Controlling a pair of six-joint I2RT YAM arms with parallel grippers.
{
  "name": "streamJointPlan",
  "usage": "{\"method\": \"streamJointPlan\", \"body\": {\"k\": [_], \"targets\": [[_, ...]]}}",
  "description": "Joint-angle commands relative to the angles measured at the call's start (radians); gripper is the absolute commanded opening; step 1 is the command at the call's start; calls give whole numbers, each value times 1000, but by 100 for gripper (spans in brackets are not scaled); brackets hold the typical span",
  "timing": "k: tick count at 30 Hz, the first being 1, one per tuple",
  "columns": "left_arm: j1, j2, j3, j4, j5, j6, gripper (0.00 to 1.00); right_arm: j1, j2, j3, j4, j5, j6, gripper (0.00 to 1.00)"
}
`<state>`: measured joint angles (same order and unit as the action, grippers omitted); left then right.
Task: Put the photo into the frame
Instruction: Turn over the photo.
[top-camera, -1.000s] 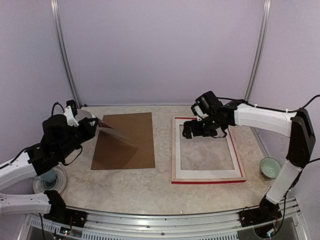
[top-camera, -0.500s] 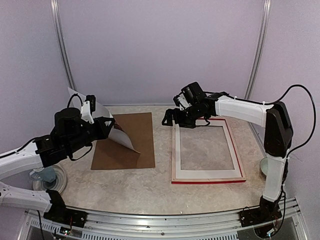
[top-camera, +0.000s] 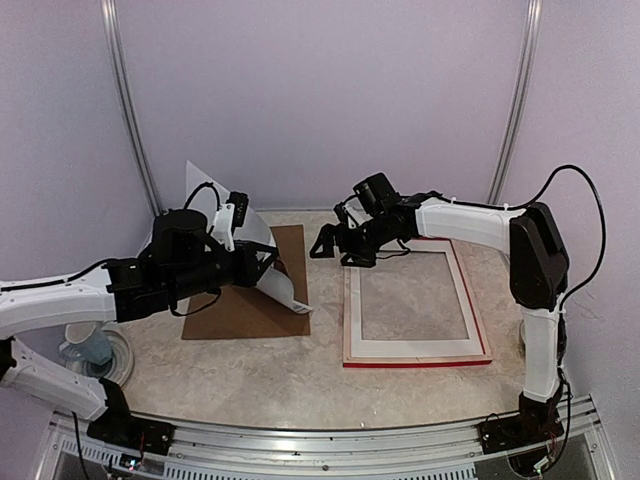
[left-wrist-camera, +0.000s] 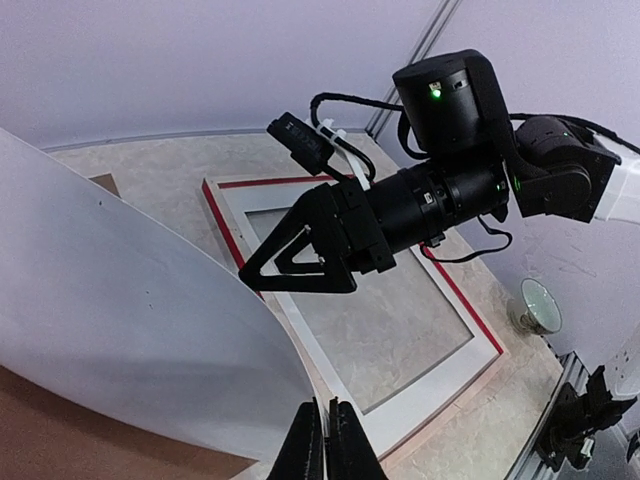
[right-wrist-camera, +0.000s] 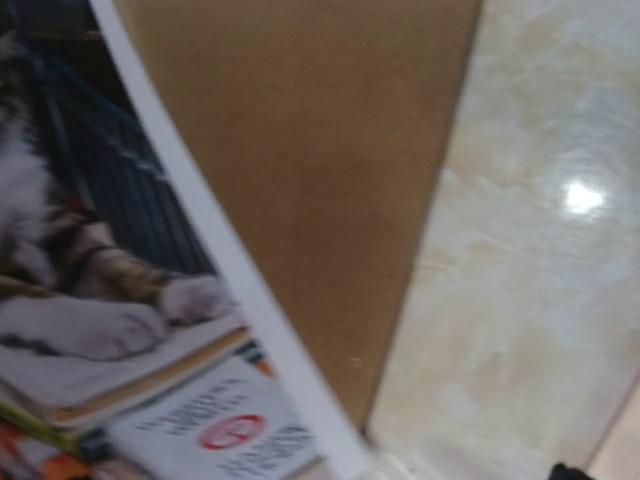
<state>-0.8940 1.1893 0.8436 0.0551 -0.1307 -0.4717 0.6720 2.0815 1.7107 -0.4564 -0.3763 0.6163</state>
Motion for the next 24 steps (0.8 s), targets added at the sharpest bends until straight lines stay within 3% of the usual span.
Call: {"method": "streamJointPlan", "body": {"k": [1, 8, 24], "targets": [[-26, 58, 51, 53, 55, 37, 6, -2, -14, 18, 62, -88, 39, 99], [-53, 100, 87, 80, 86, 62, 7, 8, 13, -14, 191, -228, 113, 99], [-58, 103, 148, 152, 118, 110, 8, 155, 159, 78, 229, -318, 147, 98]]}}
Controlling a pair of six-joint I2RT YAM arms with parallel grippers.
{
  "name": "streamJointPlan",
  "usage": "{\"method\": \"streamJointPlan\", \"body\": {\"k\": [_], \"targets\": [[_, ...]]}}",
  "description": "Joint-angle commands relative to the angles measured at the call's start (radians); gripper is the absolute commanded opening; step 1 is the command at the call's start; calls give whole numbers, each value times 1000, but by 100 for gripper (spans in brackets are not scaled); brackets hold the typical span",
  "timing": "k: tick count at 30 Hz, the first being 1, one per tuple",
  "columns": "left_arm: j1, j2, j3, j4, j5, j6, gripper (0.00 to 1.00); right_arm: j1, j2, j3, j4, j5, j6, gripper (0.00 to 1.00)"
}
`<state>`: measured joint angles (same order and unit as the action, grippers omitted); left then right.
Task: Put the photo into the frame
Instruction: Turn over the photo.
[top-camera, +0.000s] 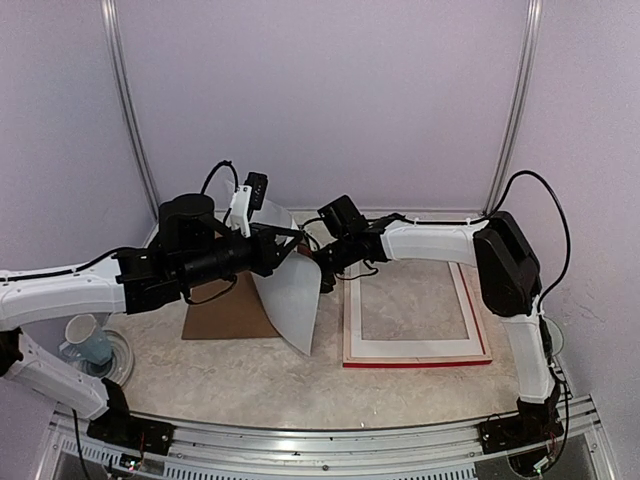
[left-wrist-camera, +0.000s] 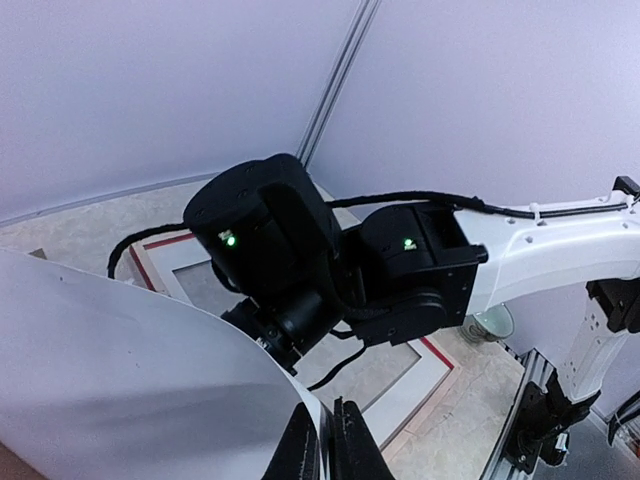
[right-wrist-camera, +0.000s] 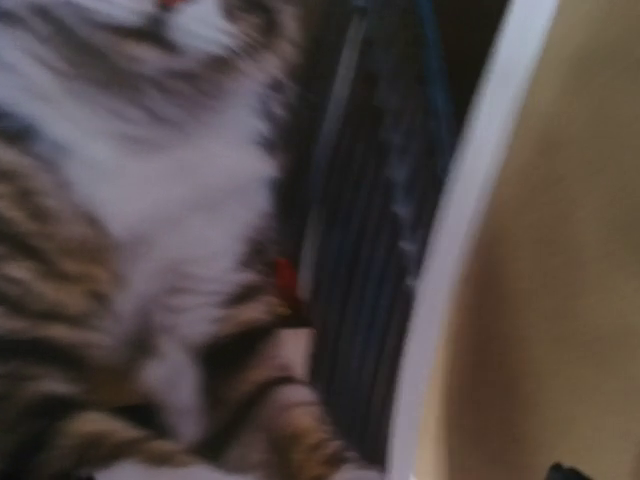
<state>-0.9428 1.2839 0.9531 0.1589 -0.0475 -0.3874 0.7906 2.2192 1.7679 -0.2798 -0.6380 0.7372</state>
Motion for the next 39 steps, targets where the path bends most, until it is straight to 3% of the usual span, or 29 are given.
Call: {"method": "streamJointPlan", "body": {"k": [1, 13, 18, 21, 25, 35, 39], "targets": [[-11, 12, 40, 47, 40, 25, 8, 39, 17, 11, 68, -58, 32, 98], [-42, 98, 30, 31, 144, 3, 11, -65, -177, -257, 70, 99, 50, 99], [-64, 147, 29, 55, 170, -11, 17, -78, -215, -314, 104, 65, 28, 99], [-68, 183, 37, 77, 192, -27, 32, -71, -212, -342, 149, 28, 35, 99], [-71, 217, 40, 101, 210, -40, 42, -65, -220, -385, 211, -10, 46, 99], [-70, 254, -61, 203, 227, -87, 43, -67, -221, -464, 338, -65, 126, 99], [-71, 201, -98, 181, 130, -78, 45, -67, -232, -514, 352, -33, 150, 99]]}}
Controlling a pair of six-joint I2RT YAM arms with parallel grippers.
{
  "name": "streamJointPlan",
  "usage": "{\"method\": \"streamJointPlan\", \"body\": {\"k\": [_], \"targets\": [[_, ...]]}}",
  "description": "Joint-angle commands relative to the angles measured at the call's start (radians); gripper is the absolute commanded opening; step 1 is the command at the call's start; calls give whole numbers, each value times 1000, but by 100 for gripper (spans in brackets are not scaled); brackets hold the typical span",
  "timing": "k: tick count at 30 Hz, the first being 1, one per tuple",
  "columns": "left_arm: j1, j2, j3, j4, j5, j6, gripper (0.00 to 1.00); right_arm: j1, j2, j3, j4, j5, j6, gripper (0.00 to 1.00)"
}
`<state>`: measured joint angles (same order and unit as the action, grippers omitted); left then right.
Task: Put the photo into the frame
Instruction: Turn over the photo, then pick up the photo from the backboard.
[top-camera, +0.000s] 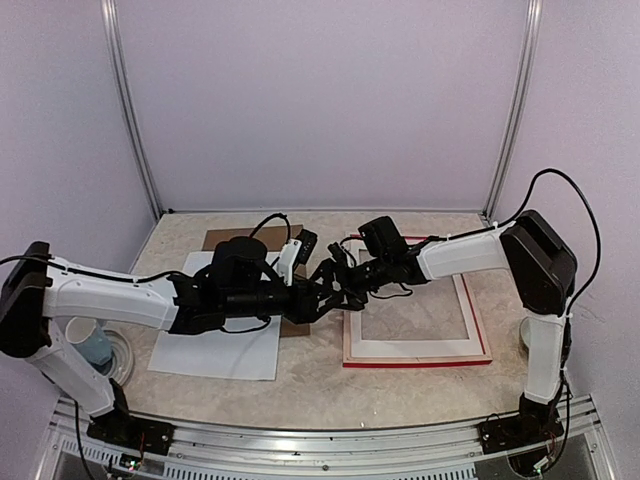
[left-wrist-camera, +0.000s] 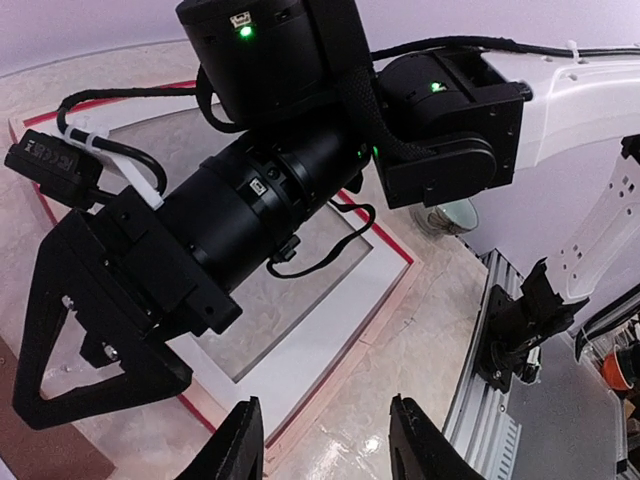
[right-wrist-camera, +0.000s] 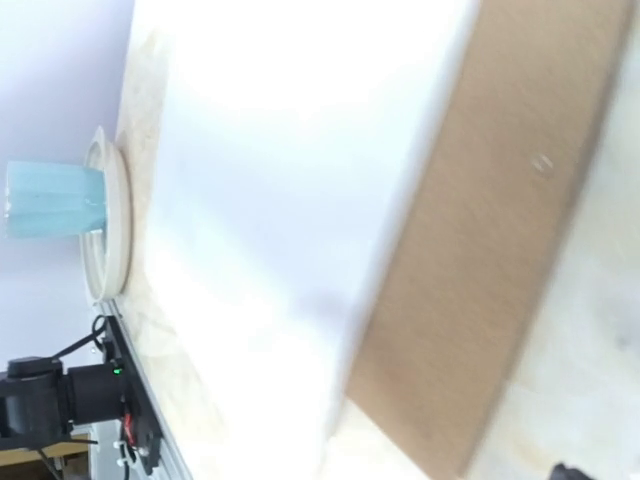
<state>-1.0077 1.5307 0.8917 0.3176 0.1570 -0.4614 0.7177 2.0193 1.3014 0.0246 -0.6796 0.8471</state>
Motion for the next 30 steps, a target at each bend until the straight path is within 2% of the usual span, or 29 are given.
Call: {"method": "streamJointPlan", "body": {"k": [1, 5, 6, 11, 15, 23, 30], "targets": [[-6, -94, -55, 12, -130, -2, 49, 6, -39, -58, 50, 19, 41, 99], [17, -250, -99, -198, -485, -64, 73, 13, -59, -61, 42, 39, 51, 99], [39, -276, -109, -249, -531, -90, 75, 19, -62, -56, 41, 44, 54, 99], [174, -369, -237, -363, -542, -239, 80, 86, -49, -24, 33, 70, 87, 99], [257, -429, -344, -357, -528, -305, 80, 154, -24, -5, 37, 101, 132, 98], [333, -427, -438, -328, -476, -358, 74, 253, 39, 53, 36, 165, 221, 99], [398, -417, -514, -234, -398, -375, 62, 281, 120, 96, 65, 161, 299, 99]]}}
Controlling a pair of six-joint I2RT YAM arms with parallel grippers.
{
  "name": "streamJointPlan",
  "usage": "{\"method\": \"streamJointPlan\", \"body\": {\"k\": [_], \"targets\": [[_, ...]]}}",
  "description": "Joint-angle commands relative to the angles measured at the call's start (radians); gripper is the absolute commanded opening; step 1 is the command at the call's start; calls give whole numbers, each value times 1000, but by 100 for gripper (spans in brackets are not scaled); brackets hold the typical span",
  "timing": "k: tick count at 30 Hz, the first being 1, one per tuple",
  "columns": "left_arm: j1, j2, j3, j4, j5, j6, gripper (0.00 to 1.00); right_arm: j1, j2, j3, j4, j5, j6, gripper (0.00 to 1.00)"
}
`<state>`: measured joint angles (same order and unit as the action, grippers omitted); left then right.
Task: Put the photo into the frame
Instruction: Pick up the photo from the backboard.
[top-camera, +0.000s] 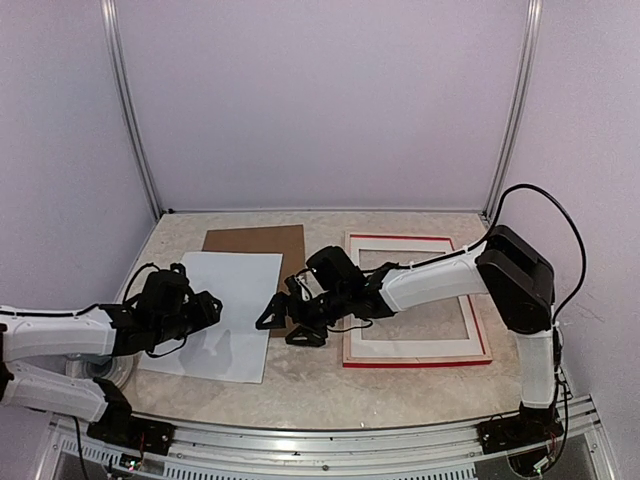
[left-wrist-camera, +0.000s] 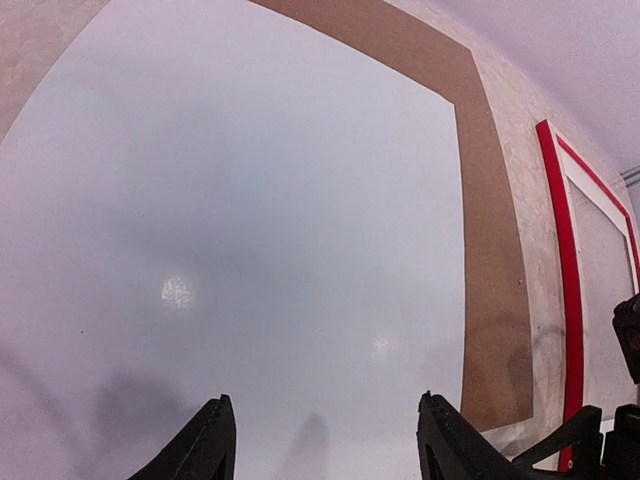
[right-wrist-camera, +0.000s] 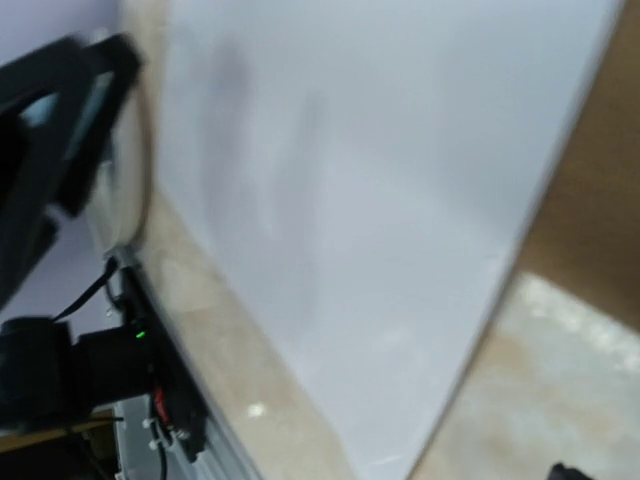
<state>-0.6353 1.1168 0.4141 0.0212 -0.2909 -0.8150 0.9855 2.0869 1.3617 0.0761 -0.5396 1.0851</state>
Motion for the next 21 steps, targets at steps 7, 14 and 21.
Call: {"method": "streamJointPlan", "body": {"k": [7, 14, 21], "targets": [[49, 7, -100, 154, 93, -34, 56, 19, 108, 84, 8, 31, 116, 99], [55, 11, -182, 300, 168, -67, 49, 29, 143, 151, -45, 67, 171, 99], [57, 39, -228, 365, 199, -96, 43, 36, 170, 166, -51, 71, 215, 99]]}}
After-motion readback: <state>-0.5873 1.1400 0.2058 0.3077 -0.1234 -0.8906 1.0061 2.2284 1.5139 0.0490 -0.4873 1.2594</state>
